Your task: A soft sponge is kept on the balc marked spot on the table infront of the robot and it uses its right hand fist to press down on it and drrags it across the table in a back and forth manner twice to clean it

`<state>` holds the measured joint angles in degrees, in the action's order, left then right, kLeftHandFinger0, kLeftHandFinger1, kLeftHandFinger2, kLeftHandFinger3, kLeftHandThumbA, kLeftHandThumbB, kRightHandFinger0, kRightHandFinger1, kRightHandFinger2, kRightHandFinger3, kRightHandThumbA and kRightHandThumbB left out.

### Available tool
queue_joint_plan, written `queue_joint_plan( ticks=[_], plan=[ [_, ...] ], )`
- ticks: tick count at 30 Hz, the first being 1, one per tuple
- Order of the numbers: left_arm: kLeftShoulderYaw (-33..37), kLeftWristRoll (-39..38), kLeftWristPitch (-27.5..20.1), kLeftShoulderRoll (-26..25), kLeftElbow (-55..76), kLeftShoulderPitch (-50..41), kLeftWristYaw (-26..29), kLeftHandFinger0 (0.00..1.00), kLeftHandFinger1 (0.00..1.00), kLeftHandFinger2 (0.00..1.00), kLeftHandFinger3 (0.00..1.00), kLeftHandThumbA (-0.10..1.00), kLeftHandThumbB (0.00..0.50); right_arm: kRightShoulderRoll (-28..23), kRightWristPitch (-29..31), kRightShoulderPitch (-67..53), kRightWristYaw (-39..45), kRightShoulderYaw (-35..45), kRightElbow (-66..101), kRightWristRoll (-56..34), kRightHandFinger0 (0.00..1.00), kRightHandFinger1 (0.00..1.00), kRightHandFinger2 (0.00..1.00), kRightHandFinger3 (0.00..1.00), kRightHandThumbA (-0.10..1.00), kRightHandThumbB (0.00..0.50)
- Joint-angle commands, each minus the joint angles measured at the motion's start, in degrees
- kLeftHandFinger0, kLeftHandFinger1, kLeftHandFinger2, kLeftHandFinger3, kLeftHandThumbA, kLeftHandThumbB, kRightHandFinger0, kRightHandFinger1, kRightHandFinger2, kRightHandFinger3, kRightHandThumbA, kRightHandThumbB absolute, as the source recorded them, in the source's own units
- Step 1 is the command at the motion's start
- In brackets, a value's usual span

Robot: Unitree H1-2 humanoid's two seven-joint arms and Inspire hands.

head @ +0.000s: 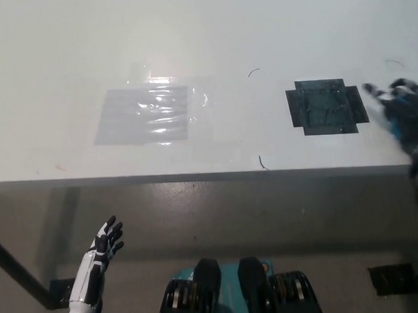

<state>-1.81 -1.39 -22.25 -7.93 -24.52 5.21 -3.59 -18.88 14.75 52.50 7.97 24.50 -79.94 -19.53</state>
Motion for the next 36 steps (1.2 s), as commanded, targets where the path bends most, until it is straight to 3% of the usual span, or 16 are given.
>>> queue_joint_plan(
  ticks=[1, 4, 6, 8, 9, 11, 14, 15, 18, 21, 23, 25, 29, 30, 33, 36],
  plan=[
    [-0.2, 0.1, -2.4, -0.7, 0.2, 0.8, -0.2, 1.00, 1.00, 1.00, 1.00, 1.00, 0.458, -3.2, -4.7, -5.3, -4.5, 2.9, -2.6, -3.4, 0.00, 0.00, 0.32, 0.38, 1.00, 0.108],
    [-0.1, 0.4, -1.8, -0.6, 0.3, 0.8, 0.0, 1.00, 1.00, 1.00, 1.00, 1.00, 0.461, -4.1, -5.0, -5.8, -4.4, 3.4, -2.6, -3.4, 0.00, 0.00, 0.32, 0.35, 1.00, 0.151],
    [-0.2, 0.2, -2.2, -0.6, -0.1, 0.7, -0.1, 1.00, 1.00, 1.00, 1.00, 1.00, 0.453, -4.6, -4.4, -6.2, -4.6, 3.4, -2.6, -3.1, 0.00, 0.00, 0.26, 0.28, 1.00, 0.148],
    [-0.3, -0.2, -1.6, -0.6, 0.4, 0.5, -0.3, 1.00, 1.00, 1.00, 1.00, 1.00, 0.444, -4.7, -4.5, -6.4, -5.1, 3.5, -2.7, -3.2, 0.00, 0.00, 0.27, 0.32, 1.00, 0.159],
    [-0.2, 0.1, -2.0, -0.7, 0.3, 0.5, -0.2, 1.00, 1.00, 1.00, 1.00, 1.00, 0.442, -4.8, -4.6, -6.5, -5.3, 3.3, -2.7, -3.1, 0.00, 0.00, 0.30, 0.34, 1.00, 0.129],
    [-0.2, 0.6, -2.7, -0.9, -0.3, 0.7, 0.0, 1.00, 1.00, 1.00, 1.00, 1.00, 0.445, -4.6, -4.7, -6.4, -5.1, 3.6, -2.8, -3.4, 0.00, 0.00, 0.29, 0.33, 1.00, 0.135],
    [0.0, 0.5, -2.2, -0.9, -0.2, 0.6, -0.3, 1.00, 1.00, 1.00, 1.00, 1.00, 0.461, -3.1, -4.6, -5.6, -5.6, 3.6, -2.7, -3.5, 0.00, 0.00, 0.38, 0.42, 1.00, 0.112],
    [-0.1, 0.4, -2.2, -0.9, -0.3, 0.6, -0.3, 1.00, 1.00, 1.00, 1.00, 1.00, 0.453, -2.5, -4.9, -5.2, -5.0, 3.5, -2.6, -3.4, 0.00, 0.00, 0.36, 0.41, 1.00, 0.105],
    [-0.1, 0.4, -2.0, -0.8, -0.1, 0.5, -0.3, 1.00, 1.00, 1.00, 1.00, 1.00, 0.442, -0.7, -5.4, -4.0, -5.3, 2.2, -2.5, -2.3, 0.00, 0.00, 0.15, 0.27, 1.00, 0.135],
    [0.0, 0.5, -2.1, -0.8, 0.0, 0.5, -0.3, 1.00, 1.00, 1.00, 1.00, 1.00, 0.443, 1.0, -4.4, -3.2, -4.5, 0.6, -2.3, -1.1, 0.00, 0.00, 0.15, 0.25, 1.00, 0.110],
    [0.3, 1.4, -2.1, -1.0, -0.4, 0.8, 0.0, 1.00, 1.00, 1.00, 1.00, 1.00, 0.451, 3.2, -4.3, -2.2, -3.9, -0.6, -2.1, -0.6, 0.00, 0.00, 0.03, 0.10, 1.00, 0.120],
    [0.3, 1.3, -2.5, -0.9, -0.9, 0.8, -0.1, 1.00, 1.00, 1.00, 1.00, 1.00, 0.452, 5.6, -4.3, -1.2, -3.1, -1.1, -1.9, -1.0, 0.00, 0.00, 0.00, 0.00, 1.00, 0.134],
    [0.2, 1.2, -2.8, -0.7, -1.2, 0.6, 0.1, 1.00, 1.00, 1.00, 1.00, 1.00, 0.451, 10.1, -3.6, 0.2, -3.1, -0.8, -1.5, -2.1, 0.00, 0.00, 0.00, 0.00, 1.00, 0.163],
    [0.2, 1.2, -2.7, -0.7, -1.2, 0.5, 0.1, 1.00, 1.00, 1.00, 1.00, 1.00, 0.448, 10.7, -3.4, 0.3, -3.1, -0.9, -1.4, -2.0, 0.00, 0.00, 0.00, 0.00, 1.00, 0.137],
    [0.0, 1.2, -3.1, -0.7, -1.5, 0.6, 0.2, 1.00, 1.00, 1.00, 1.00, 1.00, 0.448, 14.3, -2.8, 1.3, -2.9, -2.2, -1.3, -1.0, 0.00, 0.00, 0.00, 0.00, 1.00, 0.149],
    [0.2, 1.0, -2.4, -0.7, -1.1, 0.6, -0.2, 1.00, 1.00, 1.00, 1.00, 1.00, 0.449, 16.3, -2.7, 1.9, -2.7, -3.4, -1.1, -0.5, 0.00, 0.00, 0.00, 0.00, 1.00, 0.124]
  ],
)
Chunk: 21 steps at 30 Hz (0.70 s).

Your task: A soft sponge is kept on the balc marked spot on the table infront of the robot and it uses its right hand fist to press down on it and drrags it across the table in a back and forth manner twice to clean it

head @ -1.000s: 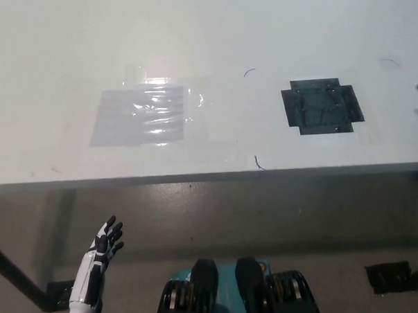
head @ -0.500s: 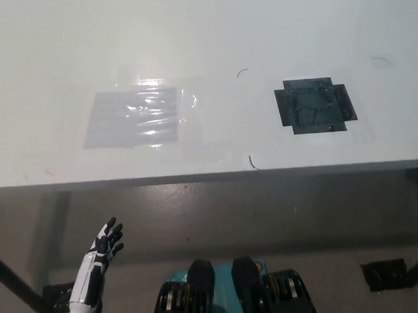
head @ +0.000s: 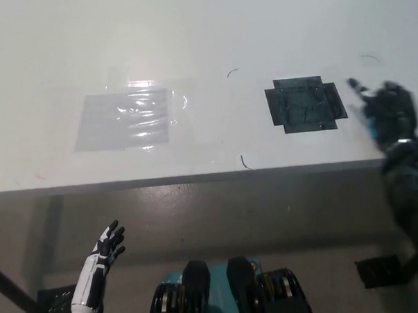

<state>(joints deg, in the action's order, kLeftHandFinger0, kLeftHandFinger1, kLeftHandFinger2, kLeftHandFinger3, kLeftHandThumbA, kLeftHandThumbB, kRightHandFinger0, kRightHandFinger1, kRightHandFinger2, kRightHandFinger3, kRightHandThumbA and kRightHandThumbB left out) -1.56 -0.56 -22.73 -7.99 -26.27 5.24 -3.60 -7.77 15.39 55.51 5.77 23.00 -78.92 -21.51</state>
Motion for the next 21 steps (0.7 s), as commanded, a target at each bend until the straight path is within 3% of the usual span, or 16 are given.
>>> queue_joint_plan(
  ticks=[1, 4, 10, 15, 18, 21],
  plan=[
    [0.0, 0.1, -2.1, -0.7, 0.6, 0.5, -0.4, 1.00, 1.00, 1.00, 1.00, 1.00, 0.449, 5.7, -3.2, -1.0, -0.6, -2.2, -2.2, 1.7, 0.00, 0.00, 0.00, 0.00, 1.00, 0.097],
    [0.1, 0.4, -2.2, -0.7, 0.9, 0.2, -0.3, 1.00, 1.00, 1.00, 1.00, 1.00, 0.448, 7.8, -3.0, -0.7, 0.2, -2.7, -2.0, 1.2, 0.00, 0.00, 0.00, 0.00, 1.00, 0.084],
    [-0.1, 0.1, -2.6, -0.7, 0.7, 0.1, -0.2, 1.00, 1.00, 1.00, 1.00, 1.00, 0.438, 9.5, -2.3, -0.8, 1.5, -4.4, -1.6, 1.6, 0.00, 0.00, 0.00, 0.00, 1.00, 0.119],
    [0.1, 0.2, -2.4, -0.9, 0.8, 0.2, -0.5, 1.00, 1.00, 1.00, 1.00, 1.00, 0.451, 8.8, -2.1, -1.1, 1.5, -4.8, -1.7, 1.2, 0.00, 0.00, 0.00, 0.00, 1.00, 0.113],
    [-0.1, -0.1, -2.5, -1.0, 1.2, -0.1, -0.5, 1.00, 1.00, 1.00, 1.00, 1.00, 0.440, 8.3, -3.2, -1.3, 0.4, -4.1, -1.8, 0.4, 0.00, 0.00, 0.00, 0.00, 1.00, 0.083],
    [-0.1, -0.3, -2.8, -0.9, 0.8, 0.0, -0.7, 1.00, 1.00, 1.00, 1.00, 1.00, 0.434, 7.6, -3.4, -1.4, 1.0, -4.4, -1.8, 0.7, 0.00, 0.00, 0.00, 0.00, 1.00, 0.091]
  ],
)
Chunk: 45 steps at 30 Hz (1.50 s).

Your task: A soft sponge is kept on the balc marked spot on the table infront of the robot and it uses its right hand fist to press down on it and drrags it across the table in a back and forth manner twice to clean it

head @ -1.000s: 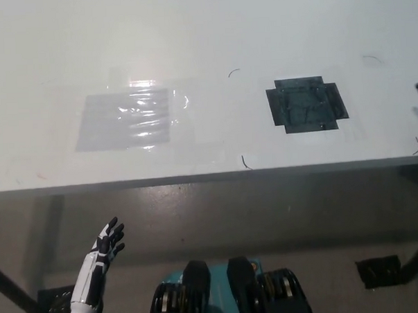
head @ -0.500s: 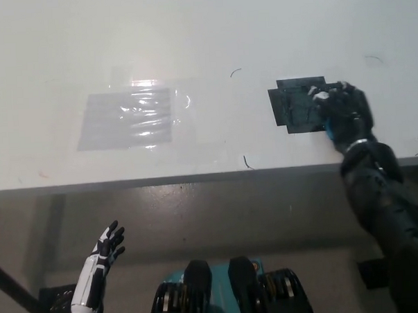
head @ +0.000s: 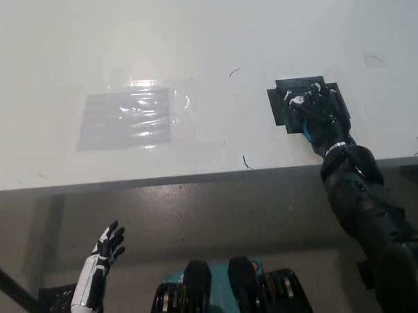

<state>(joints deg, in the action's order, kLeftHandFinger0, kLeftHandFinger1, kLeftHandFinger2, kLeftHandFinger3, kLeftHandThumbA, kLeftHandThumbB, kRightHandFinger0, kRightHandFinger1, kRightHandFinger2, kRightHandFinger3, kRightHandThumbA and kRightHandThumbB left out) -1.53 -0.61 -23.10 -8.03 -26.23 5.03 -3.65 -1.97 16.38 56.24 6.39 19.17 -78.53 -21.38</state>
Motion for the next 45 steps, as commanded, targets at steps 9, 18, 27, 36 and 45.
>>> queue_joint_plan(
  ticks=[9, 18, 27, 36, 45],
  plan=[
    [0.1, 0.6, -2.3, -0.5, 0.7, 0.3, 0.1, 1.00, 1.00, 1.00, 1.00, 1.00, 0.443, 2.0, -1.8, -1.9, 2.0, -4.7, -1.0, 4.4, 0.00, 0.00, 0.02, 0.02, 1.00, 0.135],
    [0.0, 0.4, -2.2, -0.9, 0.5, 0.8, -0.2, 1.00, 1.00, 1.00, 1.00, 1.00, 0.434, -1.9, 6.1, -1.1, 9.3, -9.9, 9.3, 5.3, 1.00, 1.00, 1.00, 1.00, 1.00, 0.307],
    [0.1, 0.6, -2.2, -0.8, 0.0, 1.3, -0.1, 1.00, 1.00, 0.98, 1.00, 1.00, 0.442, -6.6, -2.8, -2.7, 5.2, -9.6, 48.5, 4.3, 1.00, 1.00, 1.00, 1.00, 1.00, 0.315],
    [0.0, 0.2, -1.7, -1.2, 0.4, 1.4, -0.6, 1.00, 1.00, 0.95, 1.00, 1.00, 0.459, -11.0, -10.5, -5.5, 0.5, -6.6, 77.9, 3.7, 1.00, 1.00, 1.00, 1.00, 1.00, 0.382],
    [0.2, 0.2, -1.7, -1.4, 0.3, 1.2, -1.0, 1.00, 1.00, 0.93, 1.00, 1.00, 0.476, -12.7, -13.0, -19.0, 1.1, -7.2, 110.3, 4.4, 1.00, 1.00, 1.00, 1.00, 1.00, 0.363]
  ],
)
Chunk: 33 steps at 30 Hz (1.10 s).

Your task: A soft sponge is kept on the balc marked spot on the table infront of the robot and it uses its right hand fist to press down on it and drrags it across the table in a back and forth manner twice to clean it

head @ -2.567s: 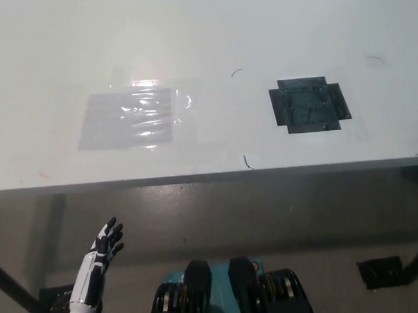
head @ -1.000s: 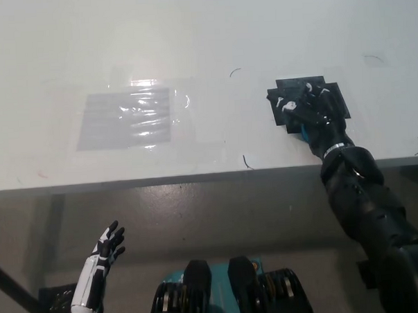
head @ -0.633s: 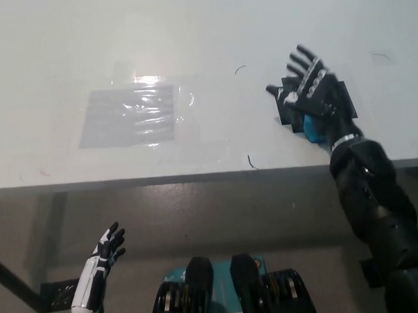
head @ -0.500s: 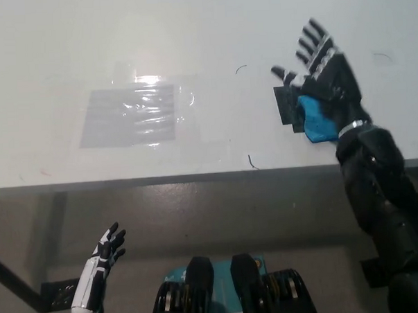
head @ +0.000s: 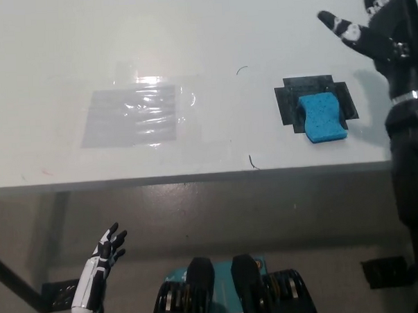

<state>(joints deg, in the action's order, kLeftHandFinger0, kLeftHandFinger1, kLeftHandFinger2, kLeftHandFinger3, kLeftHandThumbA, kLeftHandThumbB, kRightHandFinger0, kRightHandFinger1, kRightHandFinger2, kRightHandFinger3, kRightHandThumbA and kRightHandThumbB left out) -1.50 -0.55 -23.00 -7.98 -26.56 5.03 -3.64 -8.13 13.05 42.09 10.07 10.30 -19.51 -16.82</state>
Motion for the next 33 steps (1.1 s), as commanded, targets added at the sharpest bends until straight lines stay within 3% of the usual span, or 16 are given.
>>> queue_joint_plan(
  ticks=[1, 3, 8, 12, 14, 16, 19, 24, 28, 29, 33],
  plan=[
    [0.3, 0.0, -1.8, -1.5, 0.6, 1.3, -1.3, 1.00, 1.00, 0.94, 1.00, 1.00, 0.476, -6.2, -9.5, -8.8, -2.1, 1.0, 56.2, -0.6, 1.00, 1.00, 1.00, 1.00, 1.00, 0.381],
    [0.3, -0.1, -1.8, -1.5, 0.6, 1.4, -1.4, 1.00, 1.00, 1.00, 1.00, 1.00, 0.469, -5.5, -9.9, -12.7, -1.8, 0.1, 61.1, 0.2, 1.00, 1.00, 1.00, 1.00, 1.00, 0.427],
    [0.5, -0.2, -1.6, -1.8, 0.5, 1.9, -1.8, 1.00, 1.00, 1.00, 1.00, 1.00, 0.459, 0.1, -1.7, -29.2, 1.8, -4.8, 66.6, 4.8, 1.00, 1.00, 1.00, 1.00, 1.00, 0.386],
    [0.1, -1.2, -0.9, -1.6, 1.0, 1.8, -2.1, 1.00, 1.00, 1.00, 1.00, 1.00, 0.469, 3.1, 2.5, -40.5, 2.9, -7.0, 65.3, 8.0, 1.00, 1.00, 1.00, 1.00, 1.00, 0.430],
    [0.1, -0.8, -0.6, -1.7, 1.4, 1.5, -1.7, 1.00, 1.00, 1.00, 1.00, 1.00, 0.486, 3.3, 6.2, -45.1, 3.5, -7.8, 59.0, 6.6, 1.00, 1.00, 1.00, 1.00, 1.00, 0.383],
    [0.1, -1.2, -1.0, -1.6, 1.0, 1.8, -2.0, 1.00, 1.00, 1.00, 1.00, 1.00, 0.489, 2.2, 5.6, -47.9, 4.3, -8.5, 55.8, 5.6, 1.00, 1.00, 1.00, 1.00, 1.00, 0.389],
    [0.3, -0.9, -0.8, -1.7, 1.2, 1.7, -2.1, 1.00, 1.00, 1.00, 1.00, 1.00, 0.481, 1.4, 4.7, -50.9, 5.2, -10.4, 49.6, 6.4, 1.00, 1.00, 1.00, 1.00, 1.00, 0.353],
    [0.5, -0.4, -0.9, -1.7, 1.3, 1.7, -2.0, 1.00, 1.00, 1.00, 1.00, 1.00, 0.486, 3.7, 4.3, -48.7, 2.2, -12.3, 33.9, 7.2, 1.00, 1.00, 1.00, 1.00, 1.00, 0.399],
    [0.3, -1.1, -1.6, -1.4, 0.8, 1.8, -2.1, 1.00, 1.00, 1.00, 1.00, 1.00, 0.490, 4.6, 3.8, -45.4, 3.1, -12.7, 22.7, 3.9, 1.00, 1.00, 1.00, 1.00, 1.00, 0.367],
    [0.5, -0.6, -1.6, -1.3, 0.7, 2.0, -2.0, 1.00, 1.00, 1.00, 1.00, 1.00, 0.488, 4.6, 4.4, -43.8, 2.6, -12.3, 17.2, 5.0, 1.00, 1.00, 1.00, 1.00, 1.00, 0.323],
    [0.4, -0.4, -1.0, -1.7, 1.6, 2.2, -1.8, 1.00, 1.00, 1.00, 1.00, 1.00, 0.486, 4.4, 4.3, -40.8, 2.5, -11.8, 10.4, 5.2, 1.00, 1.00, 1.00, 1.00, 1.00, 0.238]
  ],
)
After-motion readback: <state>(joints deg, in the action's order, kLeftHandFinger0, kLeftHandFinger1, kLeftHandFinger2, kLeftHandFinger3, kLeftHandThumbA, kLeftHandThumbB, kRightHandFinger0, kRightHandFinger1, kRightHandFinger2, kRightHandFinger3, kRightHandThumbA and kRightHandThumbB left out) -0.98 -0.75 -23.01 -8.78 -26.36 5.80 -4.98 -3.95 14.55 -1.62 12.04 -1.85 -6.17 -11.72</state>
